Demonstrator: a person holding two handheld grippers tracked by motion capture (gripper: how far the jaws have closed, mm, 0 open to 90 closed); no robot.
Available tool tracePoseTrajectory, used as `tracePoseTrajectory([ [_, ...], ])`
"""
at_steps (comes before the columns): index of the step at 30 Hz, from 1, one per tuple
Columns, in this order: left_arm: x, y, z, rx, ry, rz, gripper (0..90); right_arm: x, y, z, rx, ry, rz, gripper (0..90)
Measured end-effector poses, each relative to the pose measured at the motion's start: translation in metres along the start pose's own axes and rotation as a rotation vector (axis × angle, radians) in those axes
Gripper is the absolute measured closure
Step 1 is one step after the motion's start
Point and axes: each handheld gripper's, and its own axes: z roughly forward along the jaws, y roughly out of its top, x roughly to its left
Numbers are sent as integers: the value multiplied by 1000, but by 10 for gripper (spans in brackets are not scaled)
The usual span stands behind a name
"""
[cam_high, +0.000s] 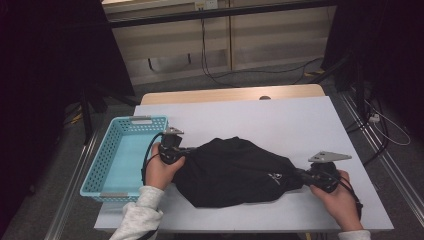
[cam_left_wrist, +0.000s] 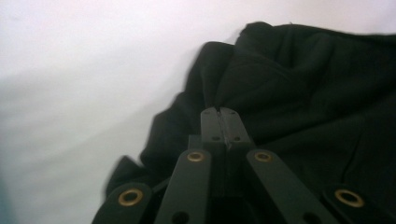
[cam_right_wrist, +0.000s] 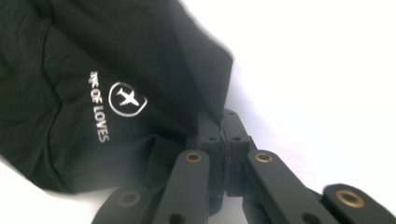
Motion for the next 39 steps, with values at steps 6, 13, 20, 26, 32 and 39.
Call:
tracePoseTrajectory([
  [6,-13,-6,17,37,-35,20,900,-16,-6,-8,-23,-119,60,787],
  [13,-18,-8,28,58,-60,23,900,-8,-6,-10,-32,-113,91,578],
  [20,-21,-6,32,55,-67,39,898,-2,-15,-3,14,-113,113,481],
  [26,-19,9,33,-32,-32,47,617,3,-19,-2,55,-87,62,892],
  [32,-23,32,54,-49,-65,54,432,-2,-22,-9,30,-84,80,900],
  [39,-34,52,94,-23,-81,112,382,-1,-24,-9,29,-65,88,900],
])
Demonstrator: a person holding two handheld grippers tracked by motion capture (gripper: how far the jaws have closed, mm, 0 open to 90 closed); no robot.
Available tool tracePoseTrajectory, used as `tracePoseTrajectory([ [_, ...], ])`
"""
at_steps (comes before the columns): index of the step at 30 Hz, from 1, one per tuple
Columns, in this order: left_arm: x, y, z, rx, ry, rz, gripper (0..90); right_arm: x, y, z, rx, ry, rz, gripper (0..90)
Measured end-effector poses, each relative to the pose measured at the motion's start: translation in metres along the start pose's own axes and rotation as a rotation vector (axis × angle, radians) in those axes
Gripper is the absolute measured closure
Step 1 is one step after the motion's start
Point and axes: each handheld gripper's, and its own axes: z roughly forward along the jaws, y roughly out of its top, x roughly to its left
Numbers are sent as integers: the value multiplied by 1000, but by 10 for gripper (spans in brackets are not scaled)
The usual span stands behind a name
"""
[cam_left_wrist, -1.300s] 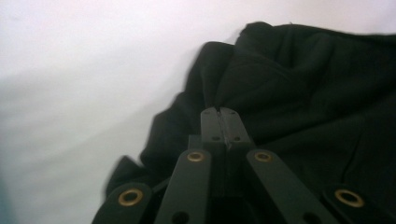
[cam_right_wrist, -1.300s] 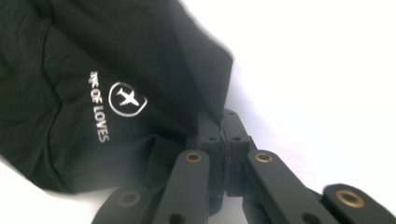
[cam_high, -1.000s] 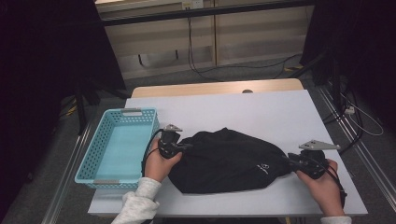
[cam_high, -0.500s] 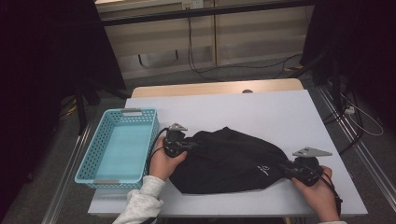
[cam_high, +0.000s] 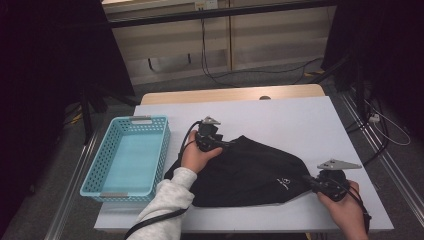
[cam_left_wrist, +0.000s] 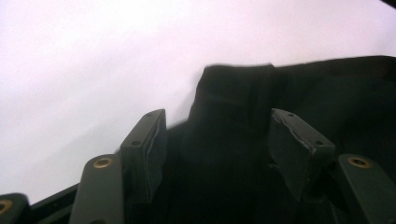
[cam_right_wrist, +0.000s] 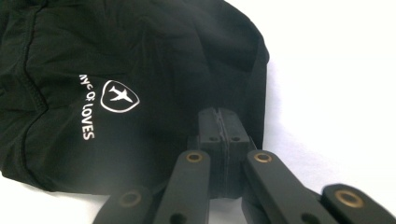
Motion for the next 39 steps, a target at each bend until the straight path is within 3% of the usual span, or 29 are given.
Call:
tracePoseTrajectory([
  [7,-2,-1,27,61,-41,7,447,0,-2,0,-2,13,0,896],
  [8,-3,-2,30,84,-28,22,464,0,-3,0,-2,12,-1,895],
  [10,-5,-3,31,85,-39,20,580,0,-2,1,-2,10,-1,894],
  [13,-9,-2,30,125,-56,29,756,1,-2,2,-3,14,-2,895],
  [14,-10,-2,30,138,-69,11,813,1,-2,3,-4,15,-3,897],
  [16,-11,-4,27,142,-63,0,838,3,0,3,-9,25,-5,900],
  [19,-10,-7,18,124,-53,-13,847,6,3,4,-15,29,-11,900],
  [24,-2,-15,-16,59,-21,-26,849,6,6,5,-28,15,-19,895],
  [26,0,-20,-28,45,11,-17,849,6,8,5,-37,5,-20,838],
  [30,0,-31,-51,21,24,-11,849,7,11,4,-62,-25,-3,687],
  [32,0,-38,-58,0,34,-17,849,6,13,2,-82,-49,17,653],
  [34,1,-45,-63,-21,31,-28,849,5,14,-1,-95,-43,27,612],
  [36,3,-51,-67,-26,29,-35,849,4,15,-2,-106,-43,48,533],
  [39,6,-55,-70,-24,32,-47,848,5,14,1,-96,-40,70,491],
])
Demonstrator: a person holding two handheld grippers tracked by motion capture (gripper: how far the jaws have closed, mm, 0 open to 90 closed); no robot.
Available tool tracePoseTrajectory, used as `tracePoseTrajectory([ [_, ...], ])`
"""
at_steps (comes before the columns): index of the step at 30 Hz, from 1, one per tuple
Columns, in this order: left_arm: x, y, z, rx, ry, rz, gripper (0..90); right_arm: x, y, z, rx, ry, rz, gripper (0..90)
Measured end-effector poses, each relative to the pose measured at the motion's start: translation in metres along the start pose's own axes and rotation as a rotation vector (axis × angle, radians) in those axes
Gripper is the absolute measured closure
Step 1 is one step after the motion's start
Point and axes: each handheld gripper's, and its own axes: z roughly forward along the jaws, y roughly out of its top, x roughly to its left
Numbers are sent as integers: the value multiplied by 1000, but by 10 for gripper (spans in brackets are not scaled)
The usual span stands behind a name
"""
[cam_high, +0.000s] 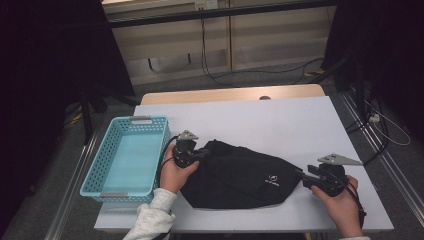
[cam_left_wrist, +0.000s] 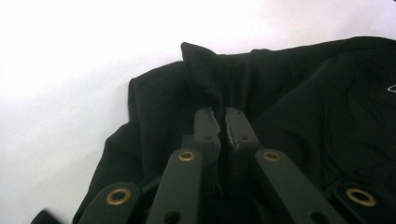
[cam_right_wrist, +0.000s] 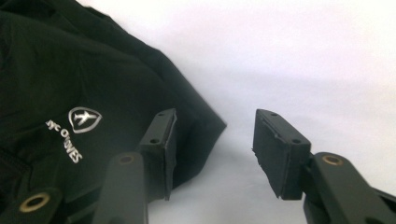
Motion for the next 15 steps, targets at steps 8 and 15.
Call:
tracePoseTrajectory([
  [8,1,-4,-10,-11,25,9,848,10,-5,15,75,54,67,449],
  [15,4,-7,-14,-21,47,-9,849,14,-6,21,61,79,62,486],
])
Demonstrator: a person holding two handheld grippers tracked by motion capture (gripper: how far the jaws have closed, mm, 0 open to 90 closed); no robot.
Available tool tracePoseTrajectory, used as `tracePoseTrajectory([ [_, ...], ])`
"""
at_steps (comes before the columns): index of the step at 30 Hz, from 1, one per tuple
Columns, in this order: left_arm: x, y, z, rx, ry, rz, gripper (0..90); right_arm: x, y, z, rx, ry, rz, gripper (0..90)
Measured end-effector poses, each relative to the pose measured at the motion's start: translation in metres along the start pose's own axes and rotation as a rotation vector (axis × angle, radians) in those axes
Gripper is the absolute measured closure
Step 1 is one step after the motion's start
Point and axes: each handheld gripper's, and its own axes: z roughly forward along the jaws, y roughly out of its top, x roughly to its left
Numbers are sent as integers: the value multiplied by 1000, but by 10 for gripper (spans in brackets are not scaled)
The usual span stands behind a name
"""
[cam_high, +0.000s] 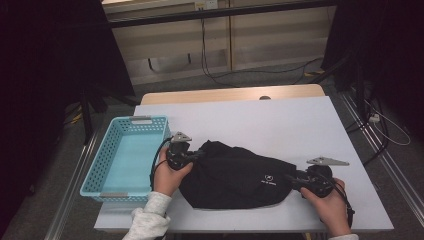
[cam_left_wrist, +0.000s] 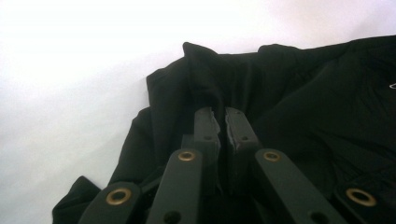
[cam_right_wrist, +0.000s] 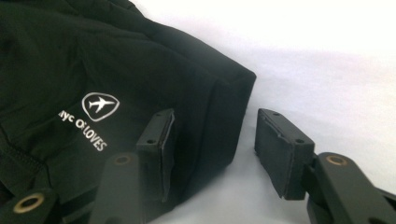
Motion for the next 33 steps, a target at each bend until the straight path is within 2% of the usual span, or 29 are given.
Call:
tracePoseTrajectory([
  [2,2,-1,-1,2,-12,-2,848,-1,0,1,-9,1,-1,524],
  [5,4,-2,-1,-5,-11,-8,848,2,1,2,-11,-3,-11,518],
  [8,6,-1,-3,-14,-11,-15,848,6,2,1,-23,-53,-31,502],
  [9,6,-1,-4,-20,-11,-24,848,8,1,-2,-52,-80,-21,502],
  [10,7,-1,-4,-20,-10,-22,849,9,1,-3,-65,-86,-14,501],
  [13,7,-1,-4,-22,-9,-26,848,14,-2,2,-29,-62,-23,488],
  [15,6,0,-4,-21,-8,-24,848,17,-4,6,-27,-69,-44,539],
  [16,4,0,-3,-30,-6,-28,848,18,-3,6,-28,-71,-51,667],
  [17,4,0,-4,-32,-7,-30,849,17,-2,6,-28,-45,-53,798],
  [18,5,0,-5,-27,-8,-21,848,16,-2,5,-43,-36,-45,855],
  [19,5,0,-6,-37,-10,-26,848,14,-2,4,-54,-26,-41,874],
  [24,4,1,-8,-53,-27,-29,847,3,6,-11,-150,-3,-5,877],
  [26,1,1,-6,-55,-54,-34,843,-2,8,-17,-181,-7,8,877],
  [29,-5,1,1,-42,-72,-22,836,-12,9,-24,-176,-28,37,877],
  [31,-10,1,9,-15,-76,-6,825,-17,6,-25,-164,-39,58,877],
  [33,-12,0,15,-8,-61,2,777,-20,4,-22,-136,-65,59,877],
])
